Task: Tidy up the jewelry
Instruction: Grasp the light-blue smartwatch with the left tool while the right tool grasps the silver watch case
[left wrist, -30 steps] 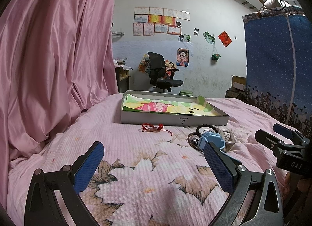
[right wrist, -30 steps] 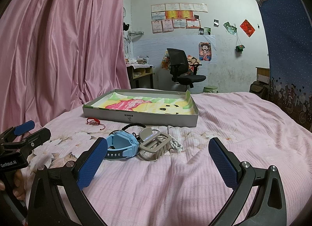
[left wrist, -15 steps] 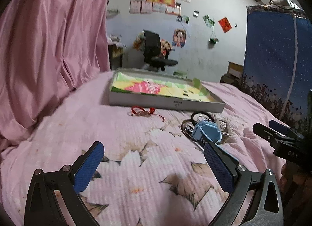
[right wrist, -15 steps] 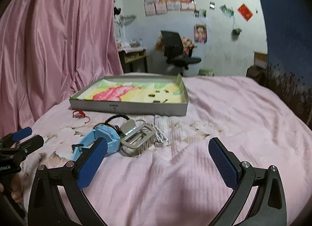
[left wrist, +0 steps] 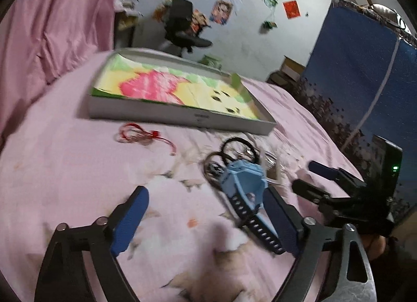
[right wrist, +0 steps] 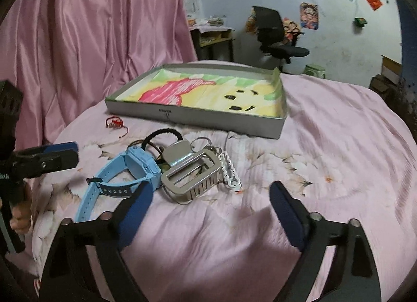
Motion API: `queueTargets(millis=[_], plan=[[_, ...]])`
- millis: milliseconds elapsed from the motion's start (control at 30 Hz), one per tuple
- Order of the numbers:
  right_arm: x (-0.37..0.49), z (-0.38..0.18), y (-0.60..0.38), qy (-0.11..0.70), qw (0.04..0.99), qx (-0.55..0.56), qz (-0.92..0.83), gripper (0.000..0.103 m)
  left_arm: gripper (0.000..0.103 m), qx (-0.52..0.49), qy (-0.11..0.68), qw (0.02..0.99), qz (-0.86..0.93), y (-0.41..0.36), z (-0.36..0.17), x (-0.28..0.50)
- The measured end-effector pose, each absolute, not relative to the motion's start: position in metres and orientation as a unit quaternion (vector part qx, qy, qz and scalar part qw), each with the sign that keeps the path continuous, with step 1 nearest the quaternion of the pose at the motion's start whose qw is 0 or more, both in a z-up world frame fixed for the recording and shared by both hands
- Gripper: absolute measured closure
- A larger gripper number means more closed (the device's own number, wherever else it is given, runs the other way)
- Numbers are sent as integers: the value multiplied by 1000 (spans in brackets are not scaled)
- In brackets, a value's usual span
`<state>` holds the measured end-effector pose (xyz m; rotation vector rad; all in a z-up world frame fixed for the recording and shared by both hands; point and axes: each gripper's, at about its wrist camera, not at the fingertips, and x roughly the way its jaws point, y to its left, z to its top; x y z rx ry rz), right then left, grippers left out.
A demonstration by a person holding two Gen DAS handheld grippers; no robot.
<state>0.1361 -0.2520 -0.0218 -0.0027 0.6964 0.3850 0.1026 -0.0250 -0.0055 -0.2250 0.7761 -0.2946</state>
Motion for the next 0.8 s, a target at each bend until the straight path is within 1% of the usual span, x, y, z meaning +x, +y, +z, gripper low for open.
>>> queueTargets(millis=[33,100,167,233,300,333,400,433,567,733,800], plan=[[138,-24,-251,343,919,-4,195,21,21,-111,382,905,-152,-28,-6,105],[142,-26,-248,349,914,-10,207,22,30,-113,393,897,-168,-33,-9,111],[145,-28,-244,354,911,-19,212,22,35,-116,406,888,-179,-38,-13,117],[149,-30,-243,360,908,-21,214,28,39,-117,418,881,-189,-42,-14,123],[152,-33,-242,366,906,-22,213,33,46,-115,428,875,-195,-45,-16,127],[154,-35,-242,369,905,-23,213,34,49,-114,434,872,-197,-47,-16,129],[156,-37,-240,370,903,-22,217,34,57,-114,446,865,-199,-50,-20,136],[157,-37,-239,369,903,-23,220,34,59,-116,449,862,-202,-48,-20,136],[163,-38,-235,372,898,-23,233,34,81,-135,465,850,-210,-46,-24,144],[172,-38,-232,374,894,-19,248,34,86,-149,469,845,-207,-44,-27,147],[175,-38,-231,373,893,-17,252,34,94,-148,470,848,-194,-43,-26,147]])
